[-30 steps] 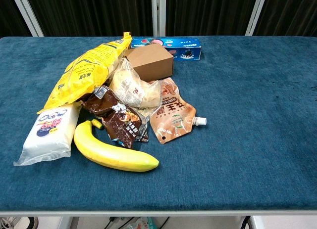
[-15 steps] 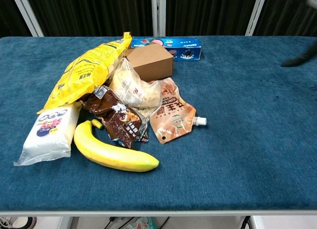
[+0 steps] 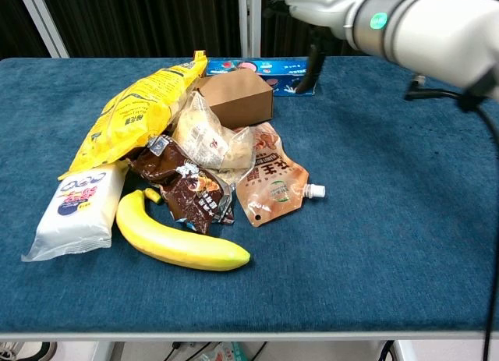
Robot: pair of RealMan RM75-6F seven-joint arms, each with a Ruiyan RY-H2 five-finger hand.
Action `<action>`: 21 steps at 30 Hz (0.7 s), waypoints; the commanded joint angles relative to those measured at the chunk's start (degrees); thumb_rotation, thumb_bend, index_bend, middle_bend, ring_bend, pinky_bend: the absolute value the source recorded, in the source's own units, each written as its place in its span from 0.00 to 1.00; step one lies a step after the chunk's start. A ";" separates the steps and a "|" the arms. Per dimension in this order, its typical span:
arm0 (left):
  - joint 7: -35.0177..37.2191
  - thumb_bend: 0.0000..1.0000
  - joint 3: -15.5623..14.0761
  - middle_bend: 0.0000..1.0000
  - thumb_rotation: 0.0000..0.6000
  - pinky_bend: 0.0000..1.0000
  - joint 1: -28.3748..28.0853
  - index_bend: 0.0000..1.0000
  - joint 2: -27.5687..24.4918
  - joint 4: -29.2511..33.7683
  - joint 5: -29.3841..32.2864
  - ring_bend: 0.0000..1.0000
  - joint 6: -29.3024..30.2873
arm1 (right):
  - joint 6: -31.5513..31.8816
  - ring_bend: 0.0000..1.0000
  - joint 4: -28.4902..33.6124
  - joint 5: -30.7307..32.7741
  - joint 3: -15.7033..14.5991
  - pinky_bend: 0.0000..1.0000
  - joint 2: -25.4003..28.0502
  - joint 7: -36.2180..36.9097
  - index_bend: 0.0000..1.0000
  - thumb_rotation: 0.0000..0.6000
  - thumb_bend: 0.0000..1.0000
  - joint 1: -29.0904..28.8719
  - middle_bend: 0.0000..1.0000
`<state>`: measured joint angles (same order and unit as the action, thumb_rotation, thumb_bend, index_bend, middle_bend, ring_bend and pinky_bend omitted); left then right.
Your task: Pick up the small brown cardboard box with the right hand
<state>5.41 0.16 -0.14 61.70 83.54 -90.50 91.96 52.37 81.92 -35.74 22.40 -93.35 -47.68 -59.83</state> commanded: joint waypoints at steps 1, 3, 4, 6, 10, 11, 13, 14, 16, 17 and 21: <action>0.64 0.00 -0.08 0.11 0.75 0.24 0.34 0.12 0.10 -0.63 0.12 0.12 0.33 | -2.41 0.00 -6.19 3.53 -0.25 0.00 -4.18 -3.31 0.00 1.00 0.00 -5.00 0.00; 1.14 0.00 -0.12 0.11 0.75 0.24 0.48 0.12 0.10 -1.01 0.24 0.12 0.36 | -3.58 0.00 -8.55 5.91 -0.22 0.00 -5.70 -3.20 0.00 1.00 0.00 -6.62 0.00; 1.30 0.00 -0.13 0.11 0.75 0.24 0.49 0.12 0.07 -1.11 0.22 0.12 0.33 | -4.03 0.00 -10.14 6.52 -0.61 0.00 -6.59 -3.53 0.00 1.00 0.00 -7.59 0.00; 1.43 0.00 -0.11 0.11 0.75 0.24 0.41 0.12 0.04 -1.26 0.09 0.12 0.32 | -4.85 0.00 -12.42 7.33 -1.00 0.00 -8.05 -3.39 0.00 1.00 0.00 -8.77 0.00; 1.60 0.00 0.04 0.11 0.75 0.24 0.02 0.12 0.11 -1.33 0.13 0.12 -0.23 | -6.25 0.00 -17.73 9.55 -1.61 0.00 -11.27 -3.06 0.00 1.00 0.00 -11.00 0.00; 1.62 0.00 0.10 0.11 0.75 0.24 -0.06 0.12 0.12 -1.28 0.10 0.12 -0.25 | -6.53 0.00 -18.77 10.06 -1.59 0.00 -11.90 -2.89 0.00 1.00 0.00 -11.40 0.00; 1.67 0.00 0.23 0.11 0.75 0.24 -0.17 0.12 0.09 -1.09 0.08 0.12 -0.21 | -7.24 0.00 -21.02 10.99 -1.34 0.00 -13.27 -2.18 0.00 1.00 0.00 -12.21 0.00; 1.72 0.00 0.30 0.11 0.75 0.24 -0.19 0.12 0.05 -1.00 0.12 0.12 -0.19 | -7.68 0.00 -21.93 11.30 -1.29 0.00 -13.80 -1.85 0.00 1.00 0.00 -12.51 0.00; 1.80 0.00 0.41 0.11 0.75 0.24 -0.22 0.12 -0.07 -0.86 0.23 0.12 -0.17 | -8.63 0.00 -23.67 11.93 -1.20 0.00 -14.73 -1.34 0.00 1.00 0.00 -13.12 0.00; 1.80 0.00 0.44 0.11 0.75 0.24 -0.22 0.12 -0.20 -0.79 0.25 0.12 -0.16 | -9.29 0.00 -24.75 12.13 -1.04 0.00 -15.31 -0.78 0.00 1.00 0.00 -13.49 0.00; 1.85 0.00 0.47 0.11 0.75 0.24 -0.11 0.12 -0.63 -0.71 0.64 0.12 -0.30 | -11.18 0.00 -27.77 12.21 -0.83 0.00 -16.93 0.92 0.00 1.00 0.00 -14.51 0.00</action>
<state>7.24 0.63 -0.27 61.11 82.82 -89.90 91.69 41.90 54.96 -23.69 21.44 -109.60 -47.45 -73.81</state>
